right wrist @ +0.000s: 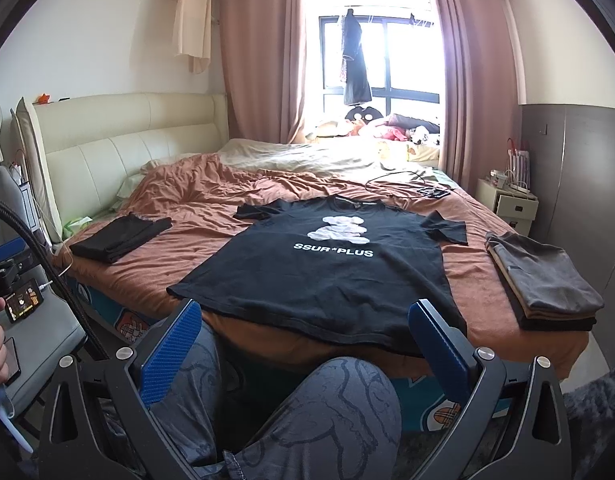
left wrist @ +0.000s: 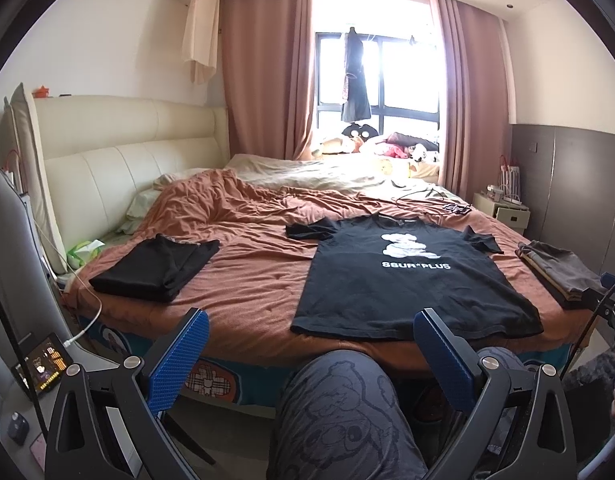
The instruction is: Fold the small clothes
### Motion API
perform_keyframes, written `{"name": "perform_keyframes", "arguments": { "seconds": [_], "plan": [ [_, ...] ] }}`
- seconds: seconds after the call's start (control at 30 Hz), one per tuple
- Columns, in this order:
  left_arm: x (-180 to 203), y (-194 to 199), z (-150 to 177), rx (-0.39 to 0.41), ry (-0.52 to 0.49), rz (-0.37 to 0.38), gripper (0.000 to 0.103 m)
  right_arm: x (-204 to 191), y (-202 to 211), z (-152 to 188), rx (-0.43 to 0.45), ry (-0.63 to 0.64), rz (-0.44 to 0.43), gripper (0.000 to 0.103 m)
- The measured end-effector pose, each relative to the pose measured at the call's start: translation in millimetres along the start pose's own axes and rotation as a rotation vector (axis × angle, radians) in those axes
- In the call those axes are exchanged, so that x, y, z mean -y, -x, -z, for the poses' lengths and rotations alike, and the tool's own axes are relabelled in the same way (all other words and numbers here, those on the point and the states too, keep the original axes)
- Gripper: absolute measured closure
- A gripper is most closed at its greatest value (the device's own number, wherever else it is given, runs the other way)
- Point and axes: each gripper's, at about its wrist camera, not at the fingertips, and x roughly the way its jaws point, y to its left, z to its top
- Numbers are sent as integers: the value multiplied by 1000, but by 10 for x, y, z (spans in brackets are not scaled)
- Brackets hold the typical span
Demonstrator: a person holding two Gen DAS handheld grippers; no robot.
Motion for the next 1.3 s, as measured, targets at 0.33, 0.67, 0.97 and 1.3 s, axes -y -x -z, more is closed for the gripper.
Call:
{"name": "perform_keyframes", "arguments": {
  "seconds": [0.33, 0.67, 0.97, 1.3],
  "plan": [
    [-6, 27, 28, -2, 2, 5, 0, -5, -14, 41, -11, -3, 2, 0],
    [-28, 46, 37, 2, 2, 4, 0, 9, -10, 19, -13, -9, -3, 0],
    [-39, 52, 36, 4, 1, 0, 0, 14, -16, 34, -18, -19, -6, 0],
    [-65, 57, 49, 4, 6, 3, 0, 2, 9, 35, -26, -25, -3, 0]
  ]
}}
